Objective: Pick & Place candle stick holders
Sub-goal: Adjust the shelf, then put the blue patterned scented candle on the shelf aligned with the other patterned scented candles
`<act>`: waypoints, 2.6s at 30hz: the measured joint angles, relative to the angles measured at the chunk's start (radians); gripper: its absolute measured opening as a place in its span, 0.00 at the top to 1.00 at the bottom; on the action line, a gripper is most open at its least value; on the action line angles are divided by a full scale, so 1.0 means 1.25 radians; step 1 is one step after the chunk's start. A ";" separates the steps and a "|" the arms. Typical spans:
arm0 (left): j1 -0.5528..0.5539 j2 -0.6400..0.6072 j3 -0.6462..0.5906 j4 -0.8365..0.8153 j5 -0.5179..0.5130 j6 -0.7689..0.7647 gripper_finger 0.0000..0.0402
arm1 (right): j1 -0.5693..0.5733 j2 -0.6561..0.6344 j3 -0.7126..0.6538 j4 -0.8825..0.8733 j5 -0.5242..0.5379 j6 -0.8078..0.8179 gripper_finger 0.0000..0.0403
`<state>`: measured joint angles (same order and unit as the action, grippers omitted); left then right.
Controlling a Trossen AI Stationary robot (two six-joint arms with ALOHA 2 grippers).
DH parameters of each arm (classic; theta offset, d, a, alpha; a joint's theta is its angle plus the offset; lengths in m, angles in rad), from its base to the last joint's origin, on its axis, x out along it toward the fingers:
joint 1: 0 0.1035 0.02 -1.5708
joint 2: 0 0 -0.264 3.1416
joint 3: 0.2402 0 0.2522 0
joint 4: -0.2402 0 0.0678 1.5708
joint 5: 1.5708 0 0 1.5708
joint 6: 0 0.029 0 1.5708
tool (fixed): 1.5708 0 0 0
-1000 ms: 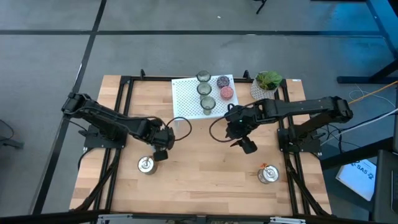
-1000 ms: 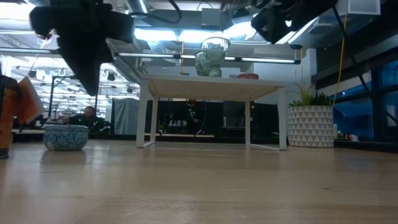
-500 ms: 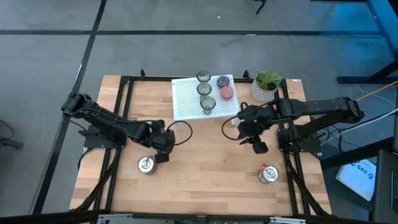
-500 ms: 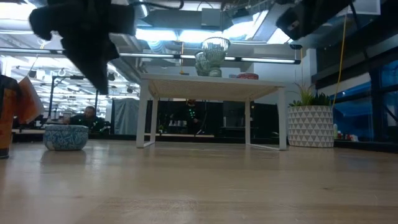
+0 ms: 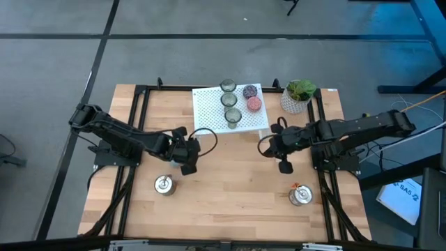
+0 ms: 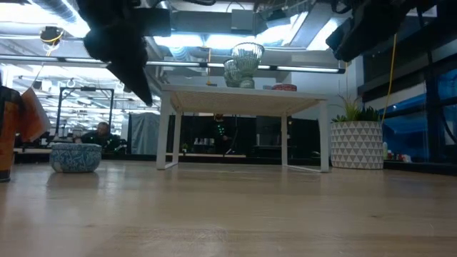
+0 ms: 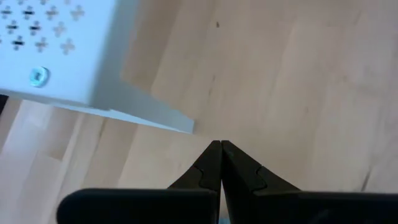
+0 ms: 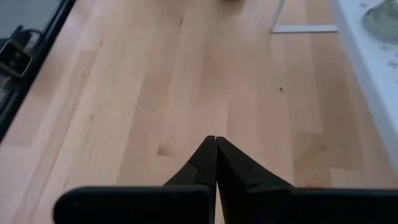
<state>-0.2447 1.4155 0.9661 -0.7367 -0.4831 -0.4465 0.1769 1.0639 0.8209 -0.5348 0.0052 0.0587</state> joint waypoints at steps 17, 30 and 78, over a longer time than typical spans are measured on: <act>0.101 0.000 0.000 0.009 -0.042 0.037 1.00 | 0.067 0.007 -0.060 0.142 0.010 0.034 0.99; 0.151 0.000 0.000 0.007 -0.053 0.061 1.00 | 0.080 0.057 -0.060 0.170 0.010 0.031 0.99; -0.025 -0.117 0.000 -0.252 0.186 -0.255 0.48 | 0.078 0.064 -0.060 0.187 0.023 0.025 0.99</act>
<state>-0.2765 1.2686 0.9657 -1.0512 -0.2502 -0.7652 0.2749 1.1442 0.7460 -0.3013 0.0334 0.0895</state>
